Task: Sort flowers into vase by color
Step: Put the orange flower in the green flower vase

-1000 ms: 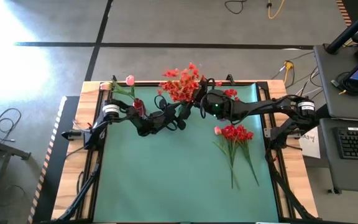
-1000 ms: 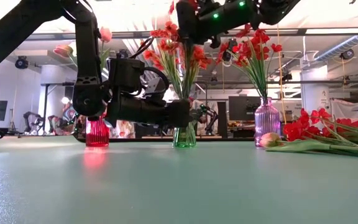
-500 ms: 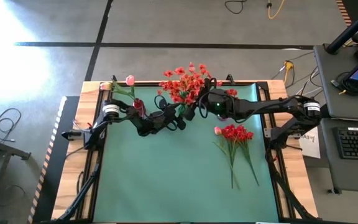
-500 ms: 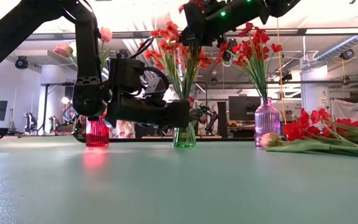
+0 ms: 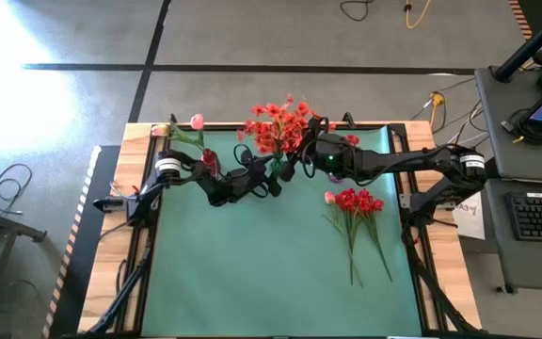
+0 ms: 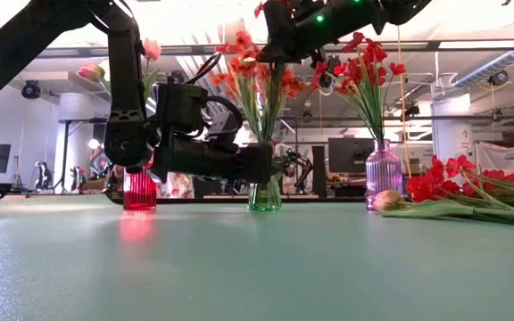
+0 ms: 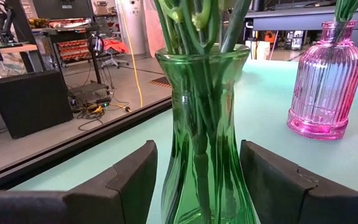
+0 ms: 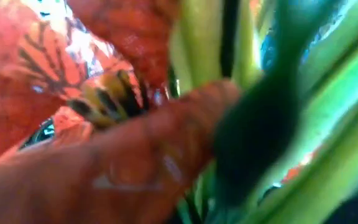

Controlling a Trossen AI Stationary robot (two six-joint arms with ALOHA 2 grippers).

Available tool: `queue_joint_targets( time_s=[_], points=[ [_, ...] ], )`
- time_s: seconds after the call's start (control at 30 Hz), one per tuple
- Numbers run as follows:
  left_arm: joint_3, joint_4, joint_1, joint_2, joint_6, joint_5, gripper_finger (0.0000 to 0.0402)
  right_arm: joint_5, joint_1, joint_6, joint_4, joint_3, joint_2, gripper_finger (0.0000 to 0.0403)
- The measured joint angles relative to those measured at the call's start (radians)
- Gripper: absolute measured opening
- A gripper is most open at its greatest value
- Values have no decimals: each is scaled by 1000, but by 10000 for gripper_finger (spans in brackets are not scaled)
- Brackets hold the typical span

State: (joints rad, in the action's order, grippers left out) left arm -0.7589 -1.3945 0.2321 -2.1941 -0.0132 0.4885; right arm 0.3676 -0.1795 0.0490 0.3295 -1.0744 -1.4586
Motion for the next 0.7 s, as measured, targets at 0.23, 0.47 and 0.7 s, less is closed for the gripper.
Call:
queue_joint_targets(
  time_s=[0.23,0.47,0.7],
  points=[
    [0,8,0,0,0,0,209,0,0,0,43,0,0,11],
    [0,14,0,0,0,0,209,-1,-8,-31,39,0,-2,11],
    [0,14,0,0,0,0,209,-19,-19,-31,46,-2,-11,11]
  ],
)
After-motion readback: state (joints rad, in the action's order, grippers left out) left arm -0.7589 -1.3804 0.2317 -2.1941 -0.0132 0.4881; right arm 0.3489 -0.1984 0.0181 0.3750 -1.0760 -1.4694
